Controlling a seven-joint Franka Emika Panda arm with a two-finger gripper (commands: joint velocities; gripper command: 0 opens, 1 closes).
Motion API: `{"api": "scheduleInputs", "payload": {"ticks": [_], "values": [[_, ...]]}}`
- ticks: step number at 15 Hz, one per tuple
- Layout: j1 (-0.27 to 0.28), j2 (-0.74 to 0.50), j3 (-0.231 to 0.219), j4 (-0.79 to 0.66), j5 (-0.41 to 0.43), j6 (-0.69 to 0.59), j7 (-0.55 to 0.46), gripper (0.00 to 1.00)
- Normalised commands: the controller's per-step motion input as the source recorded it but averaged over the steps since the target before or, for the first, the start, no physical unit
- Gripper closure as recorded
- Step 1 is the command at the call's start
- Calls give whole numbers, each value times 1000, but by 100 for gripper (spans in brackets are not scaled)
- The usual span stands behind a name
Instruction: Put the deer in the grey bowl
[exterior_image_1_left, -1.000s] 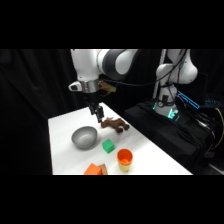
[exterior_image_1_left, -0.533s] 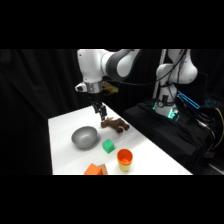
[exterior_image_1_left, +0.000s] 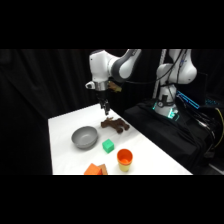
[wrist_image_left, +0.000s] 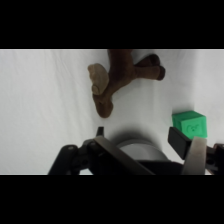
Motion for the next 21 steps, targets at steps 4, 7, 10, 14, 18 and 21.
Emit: {"api": "scheduleInputs", "payload": {"ticks": [4,7,10,14,18,21], "values": [[-79,-132,-52,-312,-63,332,85,0],[-81,25,-39,-220,26,360,8,0],[-68,187,-2,-101,124,371,-63,0],[-66,257,54,3,178,302,-116,0],[-93,229,115,66,176,212,-135,0],[-113,205,136,109,152,143,-140,0]]}}
